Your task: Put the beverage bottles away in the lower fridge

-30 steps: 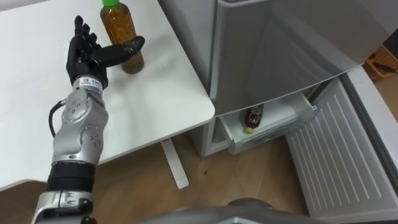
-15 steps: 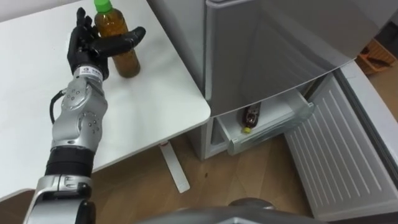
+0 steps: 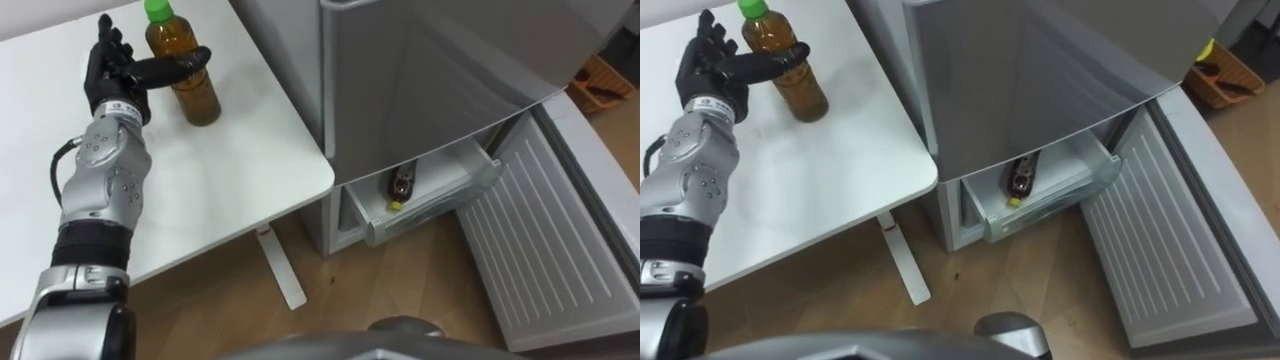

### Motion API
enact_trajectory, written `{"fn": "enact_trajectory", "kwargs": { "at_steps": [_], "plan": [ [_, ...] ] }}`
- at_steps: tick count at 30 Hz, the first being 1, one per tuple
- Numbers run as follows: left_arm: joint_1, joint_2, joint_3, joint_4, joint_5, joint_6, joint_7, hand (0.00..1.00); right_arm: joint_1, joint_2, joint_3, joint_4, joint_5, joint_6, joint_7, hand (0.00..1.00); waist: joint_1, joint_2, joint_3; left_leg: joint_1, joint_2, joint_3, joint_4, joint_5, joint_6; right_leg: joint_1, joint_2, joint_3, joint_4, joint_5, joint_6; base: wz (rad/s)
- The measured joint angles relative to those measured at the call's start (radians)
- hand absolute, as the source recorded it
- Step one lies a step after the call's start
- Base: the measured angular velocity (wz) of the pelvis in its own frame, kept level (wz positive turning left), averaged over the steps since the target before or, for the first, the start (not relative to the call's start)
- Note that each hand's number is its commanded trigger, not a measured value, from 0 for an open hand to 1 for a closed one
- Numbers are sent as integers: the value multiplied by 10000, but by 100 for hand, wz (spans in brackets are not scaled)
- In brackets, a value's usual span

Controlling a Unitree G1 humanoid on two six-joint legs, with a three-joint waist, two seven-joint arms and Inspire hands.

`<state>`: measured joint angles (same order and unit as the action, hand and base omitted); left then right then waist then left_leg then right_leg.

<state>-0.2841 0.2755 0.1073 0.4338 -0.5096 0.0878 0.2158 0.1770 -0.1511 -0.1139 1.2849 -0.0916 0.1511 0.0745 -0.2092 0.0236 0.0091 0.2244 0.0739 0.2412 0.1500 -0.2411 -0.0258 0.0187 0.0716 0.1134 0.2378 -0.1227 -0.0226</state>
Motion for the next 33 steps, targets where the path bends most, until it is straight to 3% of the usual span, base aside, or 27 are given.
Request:
{"fn": "enact_trajectory", "kwargs": {
  "at_steps": [2,13,17,23,33],
  "plan": [
    [-1,94,106,-1,-5,0,73,0,10,0,-198,57,22,6,-4,0,-37,-10,8,30,1,59,4,0,0,0,52,195,12,-17,7,-8],
    [-87,630,400,6,-158,-2,373,0,133,-53,-512,340,-17,25,-150,0,-117,54,-24,117,16,192,-161,-9,-8,-35,130,290,47,5,9,-4],
    [-403,662,489,421,-520,-1,392,0,230,-125,-560,334,-13,28,-325,0,-121,180,-53,136,18,190,-195,-22,-7,-17,123,244,66,17,9,0],
    [-683,692,488,669,-1518,2,348,0,174,-137,-563,264,-7,29,-436,0,-64,164,-54,41,9,309,-209,-24,-9,-215,119,250,166,-4,-5,-6],
    [-749,694,475,1246,-1672,302,-95,0,221,-135,-563,291,2,165,-522,0,-192,131,-43,-64,-3,385,-191,-23,-9,-377,118,289,163,-52,-3,-1]
  ]
}}
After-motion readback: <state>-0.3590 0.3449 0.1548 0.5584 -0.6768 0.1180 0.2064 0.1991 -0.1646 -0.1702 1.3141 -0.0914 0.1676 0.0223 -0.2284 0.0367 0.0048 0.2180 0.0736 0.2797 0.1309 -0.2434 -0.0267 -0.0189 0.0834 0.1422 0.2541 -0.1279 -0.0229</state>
